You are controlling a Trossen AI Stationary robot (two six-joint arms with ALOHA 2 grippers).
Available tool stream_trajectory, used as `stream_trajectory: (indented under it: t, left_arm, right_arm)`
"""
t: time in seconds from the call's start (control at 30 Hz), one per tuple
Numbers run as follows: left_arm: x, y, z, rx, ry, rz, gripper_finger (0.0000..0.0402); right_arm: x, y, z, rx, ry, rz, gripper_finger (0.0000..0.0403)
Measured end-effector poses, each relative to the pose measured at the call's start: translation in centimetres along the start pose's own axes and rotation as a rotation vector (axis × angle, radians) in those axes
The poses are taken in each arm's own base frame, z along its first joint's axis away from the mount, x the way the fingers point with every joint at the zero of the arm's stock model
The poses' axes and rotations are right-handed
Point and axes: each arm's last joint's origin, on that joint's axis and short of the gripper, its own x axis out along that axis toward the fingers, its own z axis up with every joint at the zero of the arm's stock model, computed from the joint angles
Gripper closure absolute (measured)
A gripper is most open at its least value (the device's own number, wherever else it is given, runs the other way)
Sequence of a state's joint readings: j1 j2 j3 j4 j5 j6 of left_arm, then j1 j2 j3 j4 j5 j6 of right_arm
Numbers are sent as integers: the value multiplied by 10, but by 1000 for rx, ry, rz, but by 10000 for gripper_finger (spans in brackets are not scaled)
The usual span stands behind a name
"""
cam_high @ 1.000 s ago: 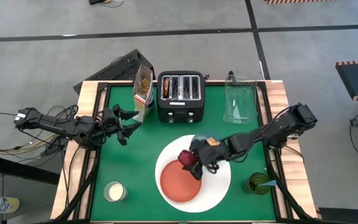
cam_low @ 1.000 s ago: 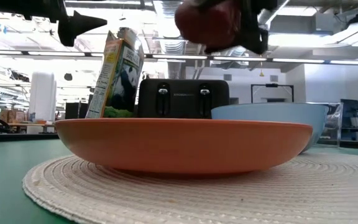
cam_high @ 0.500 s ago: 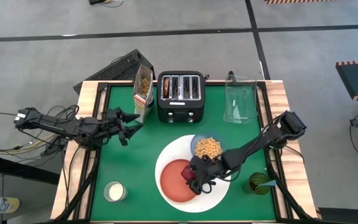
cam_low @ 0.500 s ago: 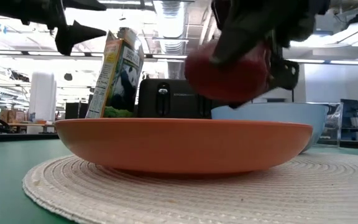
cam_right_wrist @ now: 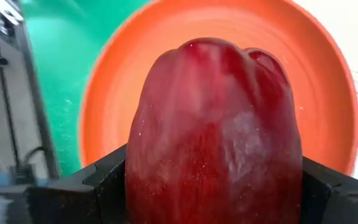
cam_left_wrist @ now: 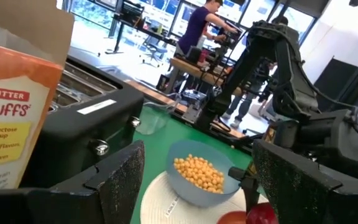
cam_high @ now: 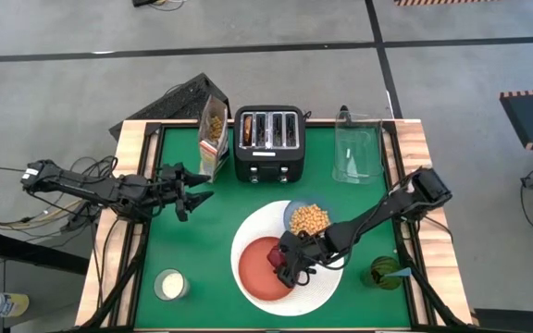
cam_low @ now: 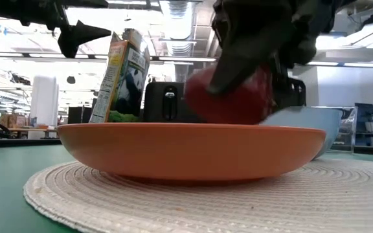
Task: Arrange a breakfast setting
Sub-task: Put the apple on the orange plate
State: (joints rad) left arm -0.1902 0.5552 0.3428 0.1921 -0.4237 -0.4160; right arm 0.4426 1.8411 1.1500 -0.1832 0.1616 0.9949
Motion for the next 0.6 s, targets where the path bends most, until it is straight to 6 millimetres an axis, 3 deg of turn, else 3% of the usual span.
stream_trajectory:
  t: [0.6]
  left_arm:
    - [0,0,0,0,1,0,119]
  right_arm:
    - [0,-2,5,13,-12,7,80]
